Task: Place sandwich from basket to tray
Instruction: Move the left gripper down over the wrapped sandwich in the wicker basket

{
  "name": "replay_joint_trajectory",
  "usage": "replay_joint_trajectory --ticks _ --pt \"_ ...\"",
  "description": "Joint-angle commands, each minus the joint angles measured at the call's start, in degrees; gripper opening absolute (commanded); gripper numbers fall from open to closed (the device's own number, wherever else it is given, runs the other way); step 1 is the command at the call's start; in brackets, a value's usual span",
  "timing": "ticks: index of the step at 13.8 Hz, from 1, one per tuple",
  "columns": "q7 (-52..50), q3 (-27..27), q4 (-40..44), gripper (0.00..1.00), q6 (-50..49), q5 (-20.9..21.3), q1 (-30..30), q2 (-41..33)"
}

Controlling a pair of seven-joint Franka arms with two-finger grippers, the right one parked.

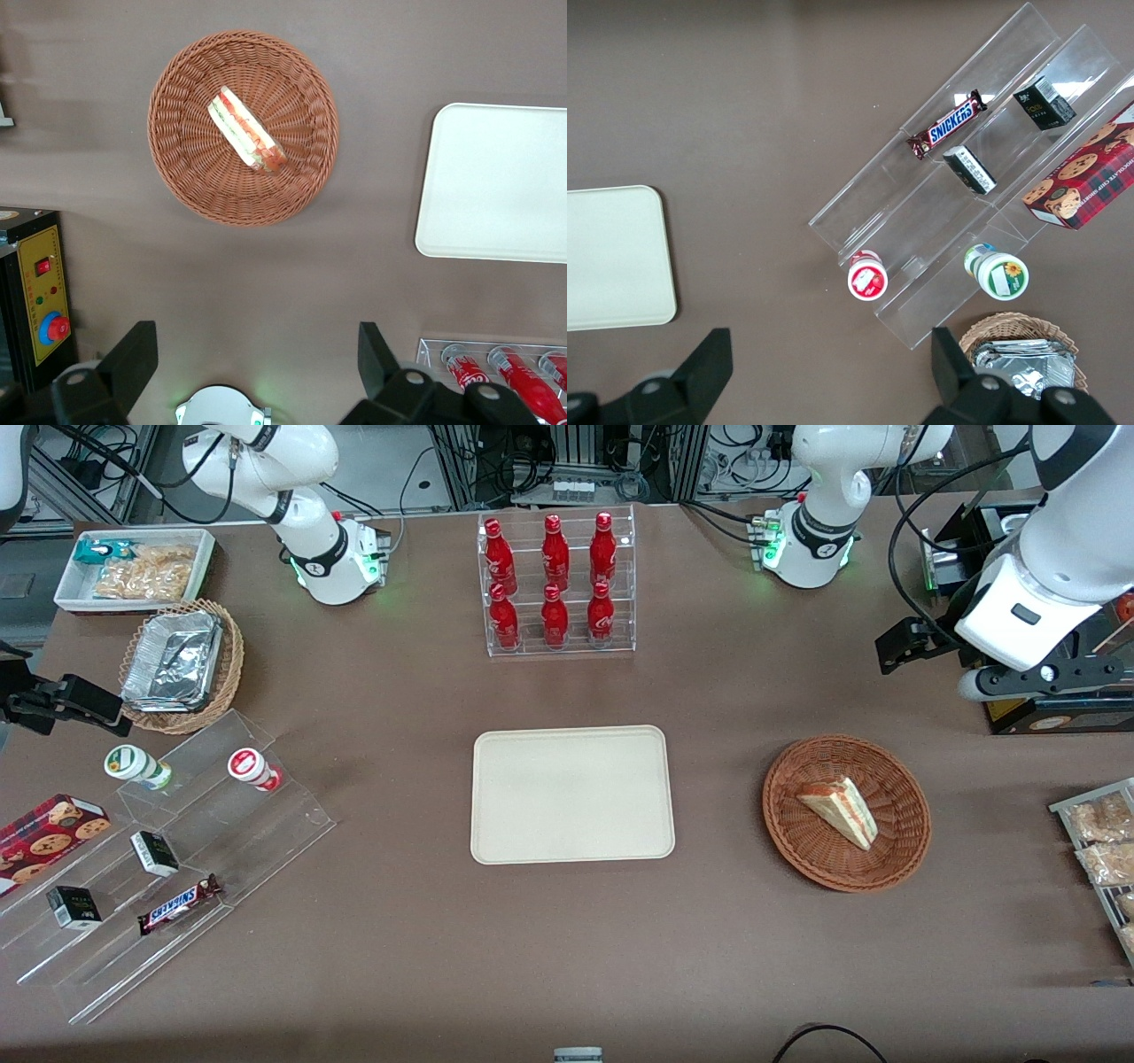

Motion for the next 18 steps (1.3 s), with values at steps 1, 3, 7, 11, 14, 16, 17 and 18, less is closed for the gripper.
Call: replay_joint_trajectory --ticks 1,3,7,11,14,16,17,18 --pt "0.40 0.55 -1.24 1.00 0.51 -0.31 -0.19 -0.83" --pt "0.49 0.64 -0.80 1.00 0.51 -0.40 -0.02 -0.39" --pt "0.93 1.43 -0.89 1.00 0.43 -0.31 3.49 4.59" --pt "-2.14 2.48 -1.42 1.00 2.87 2.93 3.59 13.82" --pt "-3.72 4.68 -8.85 1.00 12.77 2.50 3.59 16.92" --pt "-11.16 6.17 -15.63 1.00 21.83 1.28 3.59 16.75" --pt "-14.68 6.17 -16.61 1.00 23.87 0.92 3.59 17.18" --pt "-17.94 6.17 -16.62 1.00 23.98 0.83 3.50 18.06"
